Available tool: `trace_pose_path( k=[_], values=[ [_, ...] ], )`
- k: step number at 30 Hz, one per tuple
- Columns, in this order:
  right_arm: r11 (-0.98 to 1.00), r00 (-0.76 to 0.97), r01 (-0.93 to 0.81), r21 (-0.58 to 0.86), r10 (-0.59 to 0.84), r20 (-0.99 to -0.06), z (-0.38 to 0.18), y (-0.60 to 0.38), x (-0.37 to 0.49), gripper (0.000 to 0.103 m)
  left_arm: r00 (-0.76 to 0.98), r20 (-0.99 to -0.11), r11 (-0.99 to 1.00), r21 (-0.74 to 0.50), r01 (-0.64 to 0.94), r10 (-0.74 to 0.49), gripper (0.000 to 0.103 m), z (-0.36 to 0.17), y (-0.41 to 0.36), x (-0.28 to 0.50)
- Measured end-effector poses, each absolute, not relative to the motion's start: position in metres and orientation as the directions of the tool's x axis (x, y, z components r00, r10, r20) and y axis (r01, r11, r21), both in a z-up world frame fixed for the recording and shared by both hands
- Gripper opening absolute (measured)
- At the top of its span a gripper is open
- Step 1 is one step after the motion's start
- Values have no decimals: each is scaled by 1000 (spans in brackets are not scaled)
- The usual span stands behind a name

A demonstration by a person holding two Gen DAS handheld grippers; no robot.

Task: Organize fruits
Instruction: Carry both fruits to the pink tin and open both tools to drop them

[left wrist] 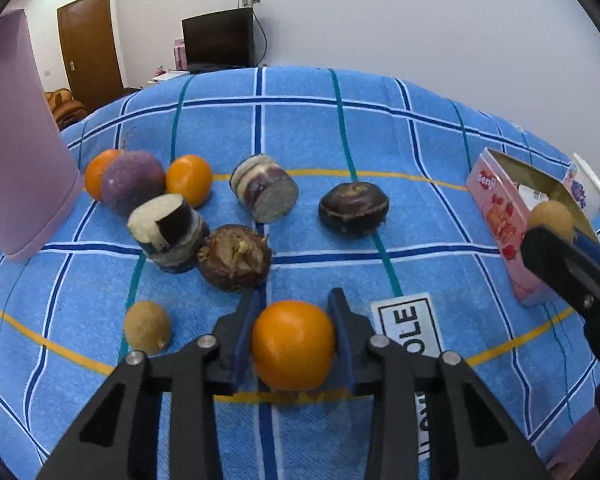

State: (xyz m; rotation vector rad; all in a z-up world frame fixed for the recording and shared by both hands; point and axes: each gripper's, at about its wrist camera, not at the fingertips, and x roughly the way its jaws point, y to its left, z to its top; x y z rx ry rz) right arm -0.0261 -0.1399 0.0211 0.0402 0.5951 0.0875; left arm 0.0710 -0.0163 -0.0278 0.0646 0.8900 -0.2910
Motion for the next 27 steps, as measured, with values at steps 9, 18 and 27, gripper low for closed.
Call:
trace_pose_path(
  k=[9,18,27],
  values=[
    [999,880,36,-9,-37,-474,36,-152,-38,31,714,-626,939,-92,332,-314,37,1,-13,31],
    [992,889,122,14,-103,-447,39,-228,-57,31,680,-520,844,-179,505,-517,37,35,-60,7],
    [972,838,233,-9,-206,-505,30,-299,-62,31,625,-516,785,-171,595,-586,37,38,-135,1]
  ],
)
